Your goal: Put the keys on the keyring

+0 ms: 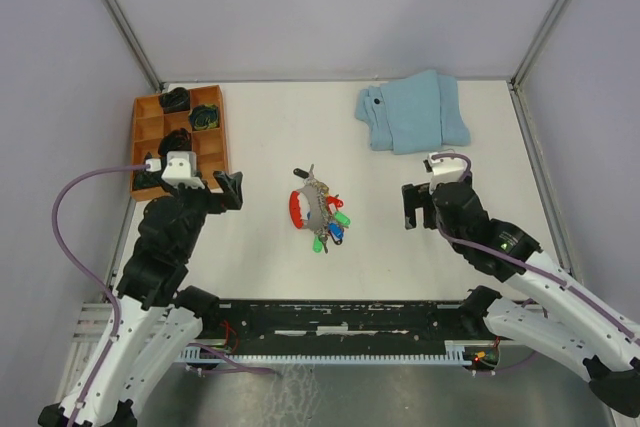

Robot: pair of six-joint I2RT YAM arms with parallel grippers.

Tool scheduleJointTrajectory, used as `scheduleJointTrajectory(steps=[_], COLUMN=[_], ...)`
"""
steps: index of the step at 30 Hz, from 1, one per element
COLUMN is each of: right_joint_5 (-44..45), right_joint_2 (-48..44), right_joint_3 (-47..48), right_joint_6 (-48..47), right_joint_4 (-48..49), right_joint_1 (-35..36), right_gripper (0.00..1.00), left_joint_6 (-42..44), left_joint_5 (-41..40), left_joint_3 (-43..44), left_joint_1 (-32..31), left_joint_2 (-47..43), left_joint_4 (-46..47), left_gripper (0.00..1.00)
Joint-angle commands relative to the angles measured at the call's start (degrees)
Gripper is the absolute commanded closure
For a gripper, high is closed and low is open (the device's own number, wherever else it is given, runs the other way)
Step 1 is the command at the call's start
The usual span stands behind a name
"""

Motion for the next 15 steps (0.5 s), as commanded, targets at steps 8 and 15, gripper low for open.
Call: scheduleJointTrajectory(steps=[8, 15], right_joint_5=[-3.7, -1.5], right_joint_2=[0.8, -0.3], right_joint_3=[0.7, 0.4], right_joint_6=[-3.3, -4.3], right_joint_4=[3.5, 4.3], right_joint_1=[0.0, 0.0], right_gripper=[0.0, 0.0], left_joint_6=[3.1, 3.1], left_joint_5=[2.2, 2.5], left_joint_3=[0.2, 0.2], left_joint_1=[1.5, 1.6], left_joint_2=[1.6, 2.4], left_joint_4=[1.4, 1.6], left_gripper=[0.01, 0.01])
